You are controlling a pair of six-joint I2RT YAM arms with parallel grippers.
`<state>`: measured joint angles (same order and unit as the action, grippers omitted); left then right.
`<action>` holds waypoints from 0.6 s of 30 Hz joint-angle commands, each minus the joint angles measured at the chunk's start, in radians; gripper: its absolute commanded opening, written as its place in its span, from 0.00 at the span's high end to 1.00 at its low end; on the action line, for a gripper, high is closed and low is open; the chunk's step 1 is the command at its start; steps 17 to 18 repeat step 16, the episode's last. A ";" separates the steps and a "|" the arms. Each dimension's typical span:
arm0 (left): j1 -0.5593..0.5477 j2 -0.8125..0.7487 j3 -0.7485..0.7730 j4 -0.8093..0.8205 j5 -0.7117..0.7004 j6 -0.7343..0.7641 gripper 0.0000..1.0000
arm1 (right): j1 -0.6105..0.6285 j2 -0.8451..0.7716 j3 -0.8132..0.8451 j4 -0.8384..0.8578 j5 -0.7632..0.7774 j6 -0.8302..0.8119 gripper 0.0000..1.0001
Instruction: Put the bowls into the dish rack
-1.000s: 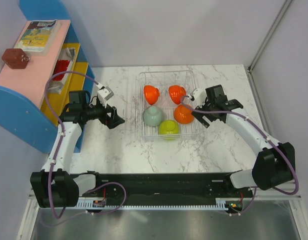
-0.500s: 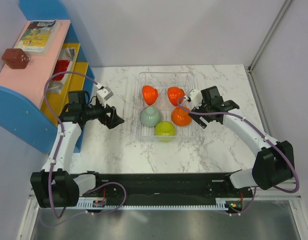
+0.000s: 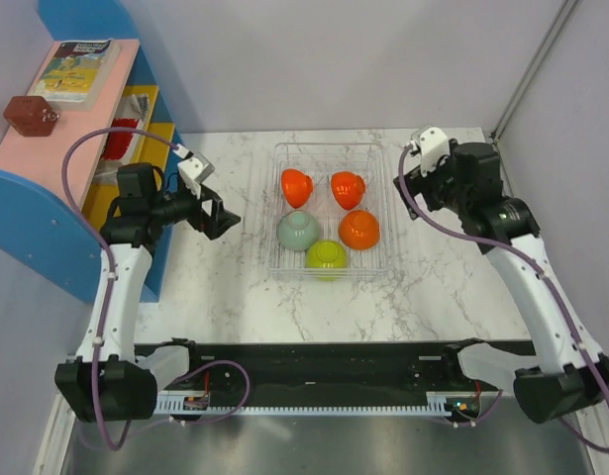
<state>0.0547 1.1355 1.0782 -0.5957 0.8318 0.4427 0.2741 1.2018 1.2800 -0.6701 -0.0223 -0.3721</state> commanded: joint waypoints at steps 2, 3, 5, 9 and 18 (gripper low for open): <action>0.007 -0.152 0.141 0.034 -0.055 -0.071 0.00 | 0.002 -0.155 0.085 0.004 -0.232 0.049 0.02; 0.005 -0.167 0.149 0.034 -0.066 -0.079 0.00 | 0.002 -0.204 0.073 0.015 -0.238 0.041 0.02; 0.005 -0.204 0.160 0.033 -0.094 -0.101 0.00 | 0.002 -0.241 0.052 0.033 -0.252 0.041 0.02; 0.007 -0.215 0.170 0.005 -0.080 -0.113 0.00 | 0.001 -0.297 0.039 0.029 -0.278 0.032 0.02; 0.005 -0.220 0.163 0.000 -0.074 -0.114 0.00 | 0.002 -0.289 0.059 -0.008 -0.283 0.024 0.02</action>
